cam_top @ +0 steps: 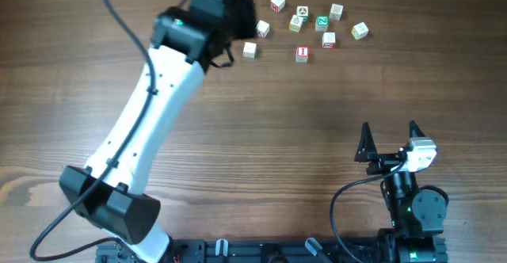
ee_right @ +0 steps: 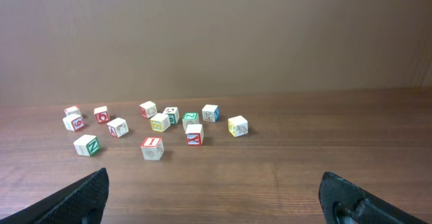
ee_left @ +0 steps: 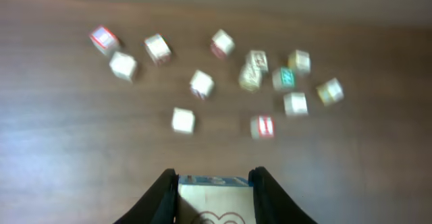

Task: Form a tower
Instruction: 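Lower the left gripper and grasp the blue-lettered H block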

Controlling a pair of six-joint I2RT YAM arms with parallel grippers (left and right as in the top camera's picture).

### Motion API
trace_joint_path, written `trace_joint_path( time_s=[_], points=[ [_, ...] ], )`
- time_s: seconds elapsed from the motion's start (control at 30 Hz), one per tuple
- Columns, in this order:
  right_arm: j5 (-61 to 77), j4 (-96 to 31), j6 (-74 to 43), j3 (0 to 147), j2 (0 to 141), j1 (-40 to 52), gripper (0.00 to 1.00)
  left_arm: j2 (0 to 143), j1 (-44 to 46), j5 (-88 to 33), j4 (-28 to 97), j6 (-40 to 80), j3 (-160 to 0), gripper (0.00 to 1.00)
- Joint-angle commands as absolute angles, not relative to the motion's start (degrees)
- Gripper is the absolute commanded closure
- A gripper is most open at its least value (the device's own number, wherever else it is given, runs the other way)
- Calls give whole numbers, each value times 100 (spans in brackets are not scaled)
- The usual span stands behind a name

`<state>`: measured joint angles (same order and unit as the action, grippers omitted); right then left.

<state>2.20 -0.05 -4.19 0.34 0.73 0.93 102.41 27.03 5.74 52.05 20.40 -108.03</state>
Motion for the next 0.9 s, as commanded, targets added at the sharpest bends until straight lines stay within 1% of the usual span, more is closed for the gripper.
trace_joint_path(
  time_s=[0.0,0.17,0.27,0.37,0.43,0.5,0.63,0.73,0.87],
  points=[
    [309,3,-342,30,43,110,0,10138,3249,495,5627,2040,-10785,74],
    [309,3,-340,30,40,110,0,10315,3739,495,5994,2521,-10755,76],
    [309,3,-340,30,40,110,0,10860,4021,309,6062,2864,-10669,77],
    [309,3,-340,30,40,110,0,11378,4265,193,6464,3210,-10669,79],
    [309,3,-338,30,40,110,0,11677,4386,204,6646,3380,-10602,82],
    [309,3,-338,30,40,110,0,11821,4383,351,6189,3826,-10156,82],
    [309,3,-338,30,40,110,0,11821,4158,655,5280,4281,-9393,79],
    [309,3,-338,30,40,110,0,11821,3898,711,4377,4292,-8691,78],
    [309,3,-340,30,40,110,0,11821,3826,718,3282,4204,-7937,71]
  ],
)
